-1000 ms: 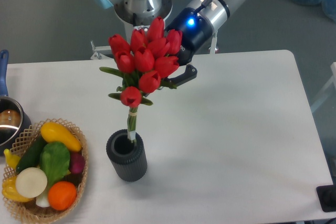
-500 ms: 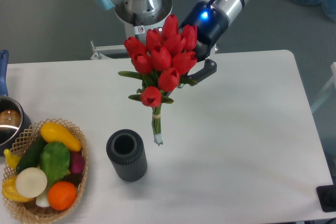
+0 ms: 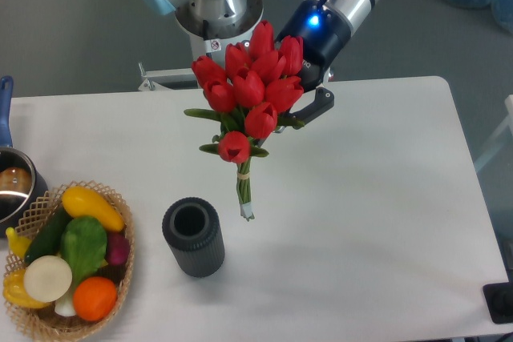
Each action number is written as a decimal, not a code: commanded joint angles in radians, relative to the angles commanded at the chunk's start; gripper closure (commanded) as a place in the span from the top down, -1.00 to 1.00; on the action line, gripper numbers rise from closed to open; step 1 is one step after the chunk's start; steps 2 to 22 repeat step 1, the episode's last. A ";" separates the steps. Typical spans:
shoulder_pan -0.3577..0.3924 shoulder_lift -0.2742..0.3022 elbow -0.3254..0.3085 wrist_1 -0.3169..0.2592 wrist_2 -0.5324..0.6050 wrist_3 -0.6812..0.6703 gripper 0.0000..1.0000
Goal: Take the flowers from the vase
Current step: 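Hold the tulip bunch raised above the table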
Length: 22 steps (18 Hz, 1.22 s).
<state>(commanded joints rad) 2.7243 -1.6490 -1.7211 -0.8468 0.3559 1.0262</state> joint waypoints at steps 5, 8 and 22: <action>0.000 0.000 -0.002 0.000 0.002 0.000 -0.08; 0.000 0.000 -0.002 0.000 0.002 0.000 -0.08; 0.000 0.000 -0.002 0.000 0.002 0.000 -0.08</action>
